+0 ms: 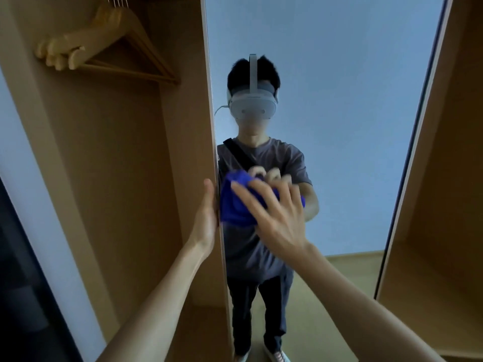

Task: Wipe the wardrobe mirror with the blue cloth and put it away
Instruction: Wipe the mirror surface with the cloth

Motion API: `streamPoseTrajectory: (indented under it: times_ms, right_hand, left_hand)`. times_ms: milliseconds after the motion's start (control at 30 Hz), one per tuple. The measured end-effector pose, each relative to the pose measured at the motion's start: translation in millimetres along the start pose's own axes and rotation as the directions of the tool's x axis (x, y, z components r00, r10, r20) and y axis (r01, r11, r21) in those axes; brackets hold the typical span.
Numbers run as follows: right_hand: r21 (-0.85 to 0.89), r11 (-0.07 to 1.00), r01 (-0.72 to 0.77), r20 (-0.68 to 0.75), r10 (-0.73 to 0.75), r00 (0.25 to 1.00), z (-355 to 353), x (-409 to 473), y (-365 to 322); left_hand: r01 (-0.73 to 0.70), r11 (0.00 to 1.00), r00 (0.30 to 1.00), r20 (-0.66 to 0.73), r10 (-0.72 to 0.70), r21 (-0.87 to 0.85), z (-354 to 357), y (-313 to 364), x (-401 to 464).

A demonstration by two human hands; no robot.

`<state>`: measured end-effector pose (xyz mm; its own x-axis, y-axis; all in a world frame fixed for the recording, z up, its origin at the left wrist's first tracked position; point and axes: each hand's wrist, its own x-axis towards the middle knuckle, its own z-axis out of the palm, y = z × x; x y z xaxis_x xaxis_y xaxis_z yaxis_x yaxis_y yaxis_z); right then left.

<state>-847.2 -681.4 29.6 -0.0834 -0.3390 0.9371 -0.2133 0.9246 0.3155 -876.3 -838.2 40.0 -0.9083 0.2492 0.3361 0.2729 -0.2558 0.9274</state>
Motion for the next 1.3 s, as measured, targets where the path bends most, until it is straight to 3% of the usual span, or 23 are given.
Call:
streamPoseTrajectory:
  times_ms: [167,233,333,500,633,733,867,1000,1167,1300]
  right_hand:
    - [-0.013,0.995,-0.098,-0.058,0.097,0.994,9,21,-14]
    - [0.003,1.000,-0.026,-0.036,0.026,0.999,13,-11,-26]
    - [0.032,0.994,0.107,0.087,-0.109,0.990,15,-78,-38]
    - [0.078,0.972,0.221,0.225,-0.233,0.946,4,-132,-24]
    - [-0.003,0.999,0.047,0.090,-0.046,0.995,-14,-84,15]
    - [-0.098,0.991,-0.091,-0.071,0.084,0.994,-22,-23,56]
    - [-0.076,0.972,-0.223,-0.100,0.215,0.971,-29,15,77]
    - [-0.060,0.992,-0.111,-0.038,0.109,0.993,-26,-39,52]
    - [0.010,0.987,0.162,0.233,-0.160,0.959,-27,-126,30]
    - [0.028,0.988,0.155,0.236,-0.157,0.959,-39,-125,53]
  left_hand:
    - [-0.002,0.997,1.000,-0.003,0.002,-0.077,-7,-6,0]
    - [0.041,0.995,0.998,0.048,-0.037,-0.096,-10,-6,-5]
    - [0.106,0.990,0.994,0.012,-0.105,-0.092,-4,-7,-7]
    - [-0.099,0.993,0.986,-0.129,0.106,0.061,16,-17,-1]
    - [-0.167,0.976,0.942,-0.271,0.201,0.143,26,-19,0]
    - [-0.165,0.986,0.933,-0.317,0.168,0.036,31,-20,0]
    - [-0.146,0.989,0.937,-0.321,0.138,-0.002,34,-21,1]
    - [-0.114,0.992,0.942,-0.312,0.124,0.051,31,-21,-1]
    - [-0.059,0.984,0.908,-0.400,0.122,0.166,26,-27,7]
    - [-0.063,0.981,0.905,-0.404,0.134,0.185,26,-25,6]
